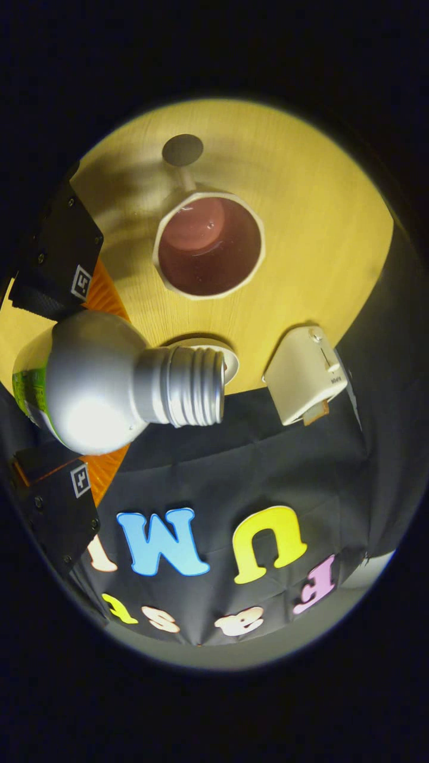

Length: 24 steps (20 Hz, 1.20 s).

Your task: Take the bottle from table, then pour the juice into the cup, finally place the bottle on the coaster

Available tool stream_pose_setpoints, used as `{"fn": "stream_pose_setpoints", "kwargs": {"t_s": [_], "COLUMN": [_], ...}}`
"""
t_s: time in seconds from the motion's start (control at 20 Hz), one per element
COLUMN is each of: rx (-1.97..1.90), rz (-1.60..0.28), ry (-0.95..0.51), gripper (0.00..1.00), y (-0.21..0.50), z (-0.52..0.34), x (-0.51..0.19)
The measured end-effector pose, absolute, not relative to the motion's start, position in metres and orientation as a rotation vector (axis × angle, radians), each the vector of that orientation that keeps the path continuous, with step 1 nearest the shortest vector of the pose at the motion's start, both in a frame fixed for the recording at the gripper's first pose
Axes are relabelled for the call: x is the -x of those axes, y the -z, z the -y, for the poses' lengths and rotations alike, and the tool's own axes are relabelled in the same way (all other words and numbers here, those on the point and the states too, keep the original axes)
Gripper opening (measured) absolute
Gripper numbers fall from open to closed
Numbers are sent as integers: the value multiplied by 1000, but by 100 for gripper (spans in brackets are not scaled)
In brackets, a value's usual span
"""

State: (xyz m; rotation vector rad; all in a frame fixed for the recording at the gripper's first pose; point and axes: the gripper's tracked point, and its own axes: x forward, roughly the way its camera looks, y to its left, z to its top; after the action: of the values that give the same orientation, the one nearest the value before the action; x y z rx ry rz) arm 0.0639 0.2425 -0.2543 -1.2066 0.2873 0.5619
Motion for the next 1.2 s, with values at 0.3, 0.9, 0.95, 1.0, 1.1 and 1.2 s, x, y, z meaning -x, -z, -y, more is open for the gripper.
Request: {"fn": "stream_pose_setpoints", "kwargs": {"t_s": [0.3, 0.9, 0.95, 1.0, 1.1, 1.2], "rx": [968, 284, 175, 70, -27, -34], "rz": [-277, -299, -286, -272, -245, -246], "ry": [-525, -471, -471, -460, -424, -420], "gripper": [83, 83, 83, 83, 83, 82], "y": [239, 209, 200, 192, 182, 186], "z": [-233, -192, -191, -188, -176, -172], "x": [-70, -82, -85, -90, -103, -113]}}
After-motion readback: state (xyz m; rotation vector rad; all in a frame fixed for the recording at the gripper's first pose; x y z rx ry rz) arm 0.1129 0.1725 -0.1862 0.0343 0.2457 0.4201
